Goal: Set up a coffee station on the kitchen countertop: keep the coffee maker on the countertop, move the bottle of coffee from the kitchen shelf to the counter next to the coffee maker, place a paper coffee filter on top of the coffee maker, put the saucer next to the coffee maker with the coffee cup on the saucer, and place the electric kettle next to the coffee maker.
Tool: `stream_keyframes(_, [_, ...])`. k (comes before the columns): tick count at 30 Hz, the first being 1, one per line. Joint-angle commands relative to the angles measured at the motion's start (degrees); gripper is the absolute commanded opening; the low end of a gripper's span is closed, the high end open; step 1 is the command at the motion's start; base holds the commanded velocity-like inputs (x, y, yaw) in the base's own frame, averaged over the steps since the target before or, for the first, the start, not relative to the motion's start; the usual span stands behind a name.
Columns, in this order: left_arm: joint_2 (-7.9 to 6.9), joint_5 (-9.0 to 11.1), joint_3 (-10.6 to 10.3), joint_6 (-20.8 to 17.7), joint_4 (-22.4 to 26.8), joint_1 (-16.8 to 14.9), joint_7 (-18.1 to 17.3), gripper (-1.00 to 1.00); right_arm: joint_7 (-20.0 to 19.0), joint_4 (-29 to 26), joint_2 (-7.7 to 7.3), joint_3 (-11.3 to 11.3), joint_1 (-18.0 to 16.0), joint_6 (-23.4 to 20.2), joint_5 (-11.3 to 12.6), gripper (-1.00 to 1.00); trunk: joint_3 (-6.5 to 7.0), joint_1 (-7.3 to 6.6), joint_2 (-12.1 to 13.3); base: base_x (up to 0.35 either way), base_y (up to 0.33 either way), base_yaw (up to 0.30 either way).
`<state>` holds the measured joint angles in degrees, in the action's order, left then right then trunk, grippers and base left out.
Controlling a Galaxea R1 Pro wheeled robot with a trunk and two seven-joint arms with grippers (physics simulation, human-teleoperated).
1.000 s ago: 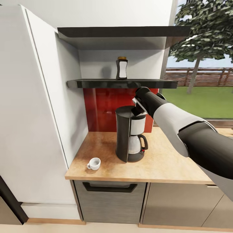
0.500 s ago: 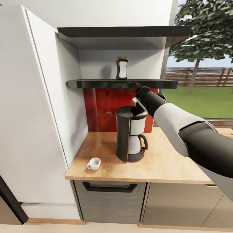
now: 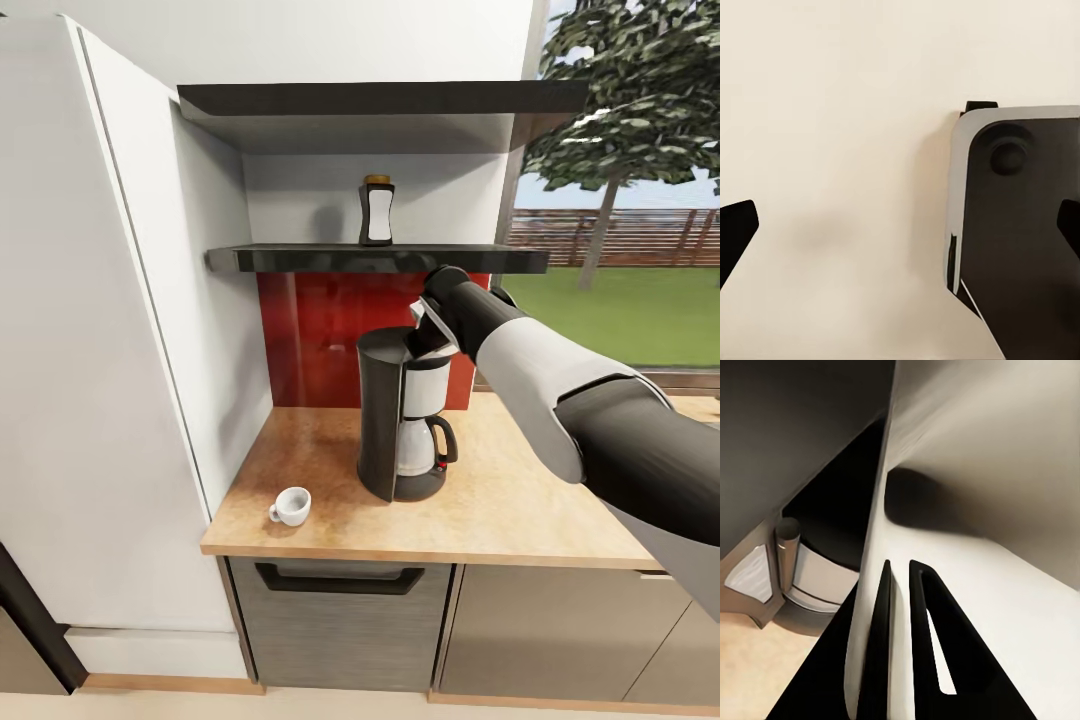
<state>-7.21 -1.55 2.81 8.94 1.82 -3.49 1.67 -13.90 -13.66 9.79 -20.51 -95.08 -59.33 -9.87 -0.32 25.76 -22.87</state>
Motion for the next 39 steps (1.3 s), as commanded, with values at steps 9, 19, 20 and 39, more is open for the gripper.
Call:
stream_keyframes(9, [0.07,-0.12,0.26,0.20,-0.06,-0.02,0.09,1.00,-0.44,0.01,-0.43,-0.15,-0.01,-0.17,-0.59,-1.00,-0.03,0.02,-0.05,0.006,0.000,0.000])
stream_keyframes(19, [0.08,-0.13,0.26,0.20,-0.06,-0.02,0.09,1.00,-0.43,0.20,-0.43,-0.23,-0.01,-0.17,-0.59,-1.00,-0.03,0.02,-0.05,0.077,0.000,0.000])
stream_keyframes(20, [0.08,-0.13,0.26,0.20,-0.06,-0.02,0.09,1.00,-0.43,0.20,-0.42,-0.23,-0.01,-0.17,-0.59,-1.00,-0.03,0.02,-0.05,0.009,0.000,0.000])
stream_keyframes(39, [0.02,-0.12,0.26,0.20,-0.06,-0.02,0.09,1.00,-0.43,0.56,-0.47,-0.23,-0.01,-0.17,-0.59,-1.00,-0.03,0.02,-0.05,0.042,0.000,0.000])
